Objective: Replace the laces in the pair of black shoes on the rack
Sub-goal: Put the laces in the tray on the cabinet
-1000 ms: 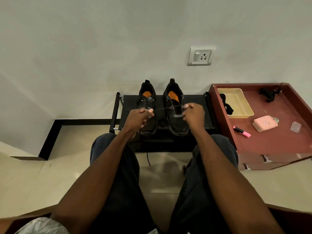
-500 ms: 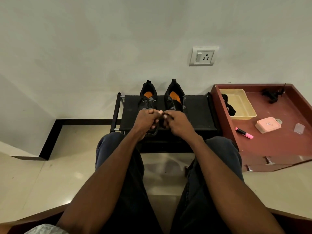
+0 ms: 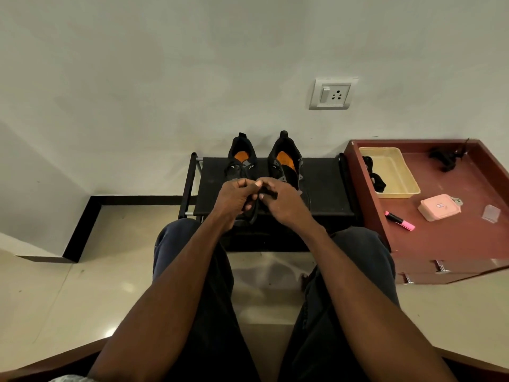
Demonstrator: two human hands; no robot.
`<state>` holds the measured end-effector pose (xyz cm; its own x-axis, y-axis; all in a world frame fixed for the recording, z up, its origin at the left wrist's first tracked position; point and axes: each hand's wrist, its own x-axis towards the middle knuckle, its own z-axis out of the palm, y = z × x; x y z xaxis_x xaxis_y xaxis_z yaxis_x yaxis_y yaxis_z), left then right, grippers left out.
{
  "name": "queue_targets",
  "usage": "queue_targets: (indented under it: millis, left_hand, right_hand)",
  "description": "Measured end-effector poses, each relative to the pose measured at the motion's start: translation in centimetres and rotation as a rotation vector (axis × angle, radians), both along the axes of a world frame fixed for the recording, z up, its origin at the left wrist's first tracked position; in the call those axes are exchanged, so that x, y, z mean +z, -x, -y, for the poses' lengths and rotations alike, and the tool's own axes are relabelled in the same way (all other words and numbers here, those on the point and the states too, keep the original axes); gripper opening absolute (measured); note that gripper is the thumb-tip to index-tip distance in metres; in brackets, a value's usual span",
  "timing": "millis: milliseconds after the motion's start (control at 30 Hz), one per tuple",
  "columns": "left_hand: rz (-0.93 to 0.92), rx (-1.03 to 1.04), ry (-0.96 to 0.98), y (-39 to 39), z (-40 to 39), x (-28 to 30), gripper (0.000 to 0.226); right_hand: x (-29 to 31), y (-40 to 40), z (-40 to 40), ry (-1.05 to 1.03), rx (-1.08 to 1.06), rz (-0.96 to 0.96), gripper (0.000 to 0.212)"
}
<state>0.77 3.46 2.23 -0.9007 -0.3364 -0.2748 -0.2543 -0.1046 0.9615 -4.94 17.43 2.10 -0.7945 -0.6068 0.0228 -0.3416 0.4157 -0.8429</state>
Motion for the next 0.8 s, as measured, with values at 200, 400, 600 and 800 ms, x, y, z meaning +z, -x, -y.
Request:
queue_targets:
  millis: [200,400,600,800]
  left_hand:
    - [0.08,-0.079,0.027,-0.3,0.7,-0.2,0.019]
    - [0.077,-0.073,0.029,-0.4,0.1,0.0,0.017]
    - [0.032,-0.055,0.02,-0.7,-0.3,0.8,0.018]
    - [0.122,-0.095,0.047,-1.1,0.8,0.1,0.017]
  right_hand:
    - [0.1,2.8,-2.1,0.099,-0.648,0.08,0.022]
    - [1.0,1.9,-2.3,0.093,-0.278,0.067,0.058]
    - [0.0,0.8,-0.6,0.064,0.038,0.017,0.023]
    - [-0.4,1.8,-0.1,0.07,-0.3,0.143,0.025]
